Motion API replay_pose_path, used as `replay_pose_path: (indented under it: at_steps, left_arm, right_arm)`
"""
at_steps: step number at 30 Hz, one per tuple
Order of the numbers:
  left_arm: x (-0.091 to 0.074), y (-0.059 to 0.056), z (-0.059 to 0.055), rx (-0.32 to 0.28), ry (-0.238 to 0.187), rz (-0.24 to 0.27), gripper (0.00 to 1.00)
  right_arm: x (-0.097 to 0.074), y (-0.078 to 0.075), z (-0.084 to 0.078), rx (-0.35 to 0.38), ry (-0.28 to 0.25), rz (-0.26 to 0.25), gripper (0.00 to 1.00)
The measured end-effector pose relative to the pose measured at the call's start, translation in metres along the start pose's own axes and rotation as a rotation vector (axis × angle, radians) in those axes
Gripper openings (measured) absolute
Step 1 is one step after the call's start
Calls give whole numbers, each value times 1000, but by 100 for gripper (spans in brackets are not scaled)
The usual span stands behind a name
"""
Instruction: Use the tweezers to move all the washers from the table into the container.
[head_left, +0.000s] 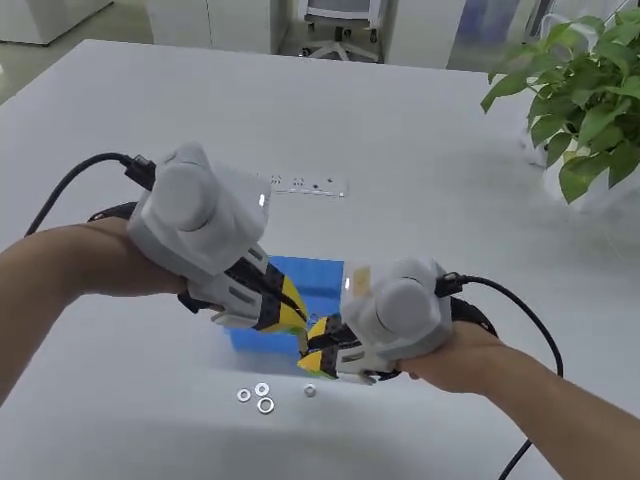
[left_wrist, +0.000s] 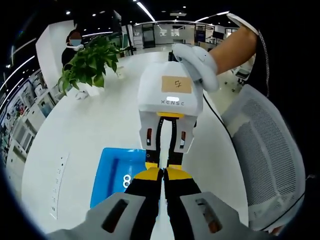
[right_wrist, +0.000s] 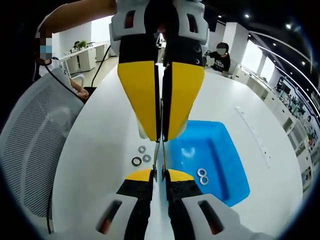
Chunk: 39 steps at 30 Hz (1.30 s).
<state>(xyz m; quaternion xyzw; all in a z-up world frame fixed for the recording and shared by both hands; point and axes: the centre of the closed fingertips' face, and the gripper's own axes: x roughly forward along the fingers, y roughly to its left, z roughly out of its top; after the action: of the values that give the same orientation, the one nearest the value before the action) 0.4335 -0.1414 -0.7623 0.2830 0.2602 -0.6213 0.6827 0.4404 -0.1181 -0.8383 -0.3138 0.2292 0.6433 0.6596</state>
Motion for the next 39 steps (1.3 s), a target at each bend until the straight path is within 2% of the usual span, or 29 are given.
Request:
replay_pose_path:
  at_steps: [21,39]
  left_arm:
    - [21,-10,-13,-11,18,-54,6]
    - [24,-11,-13,-22,15,-70,6]
  right_arm:
    - [12,14,-21,29,7,31,12]
    - [13,18,-21,42,-2,41,12]
